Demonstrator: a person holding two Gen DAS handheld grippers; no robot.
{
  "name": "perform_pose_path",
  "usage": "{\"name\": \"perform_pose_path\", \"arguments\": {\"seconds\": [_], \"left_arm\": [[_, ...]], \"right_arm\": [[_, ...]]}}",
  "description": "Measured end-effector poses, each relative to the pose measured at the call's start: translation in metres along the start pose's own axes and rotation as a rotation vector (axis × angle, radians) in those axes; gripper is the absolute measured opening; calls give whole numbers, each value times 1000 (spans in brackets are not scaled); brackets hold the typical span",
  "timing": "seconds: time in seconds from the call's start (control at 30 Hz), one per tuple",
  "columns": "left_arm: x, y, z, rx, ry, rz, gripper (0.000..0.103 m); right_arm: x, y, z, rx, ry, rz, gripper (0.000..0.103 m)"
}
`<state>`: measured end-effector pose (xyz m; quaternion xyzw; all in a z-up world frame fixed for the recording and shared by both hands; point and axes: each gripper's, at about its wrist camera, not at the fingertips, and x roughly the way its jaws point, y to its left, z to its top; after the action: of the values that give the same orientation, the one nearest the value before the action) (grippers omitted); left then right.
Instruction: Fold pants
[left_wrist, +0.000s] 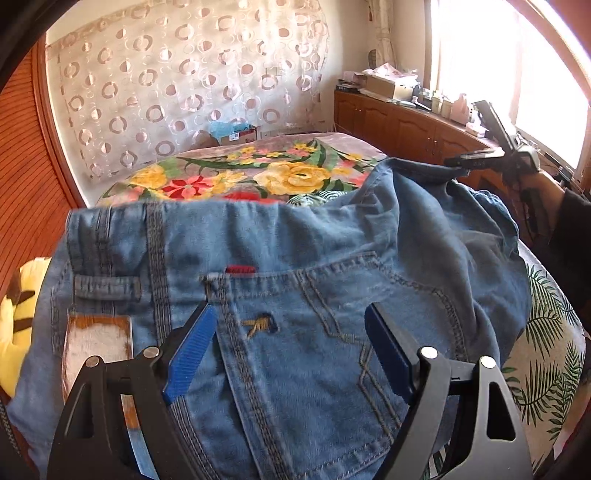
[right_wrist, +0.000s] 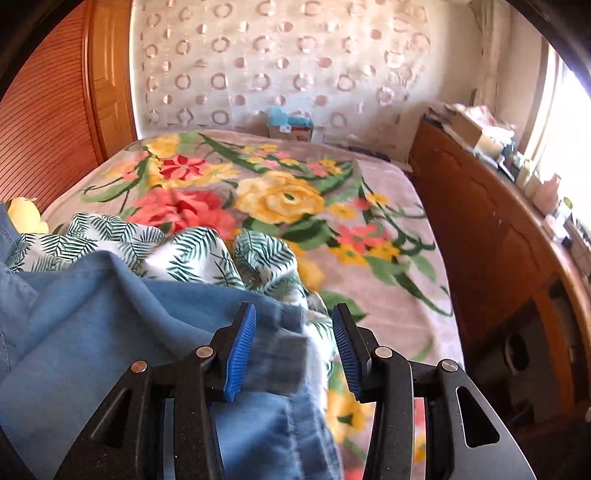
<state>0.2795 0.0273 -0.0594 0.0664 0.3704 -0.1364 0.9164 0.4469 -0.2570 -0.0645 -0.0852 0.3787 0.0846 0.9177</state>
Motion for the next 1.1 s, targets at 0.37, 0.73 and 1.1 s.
{"name": "perform_pose_path", "arguments": {"seconds": [0.37,0.73,1.1], "left_arm": [[40,6,53,69,65,0,83],[100,-1,75,149,226,-77,73],[106,-11,62,218,260,-27,3]], "right_arm": [[38,8,17,38,28,-100,45],[-23,14,-23,21,-92,76,45],[-39,-6,-52,-2,-146,143,45]]}}
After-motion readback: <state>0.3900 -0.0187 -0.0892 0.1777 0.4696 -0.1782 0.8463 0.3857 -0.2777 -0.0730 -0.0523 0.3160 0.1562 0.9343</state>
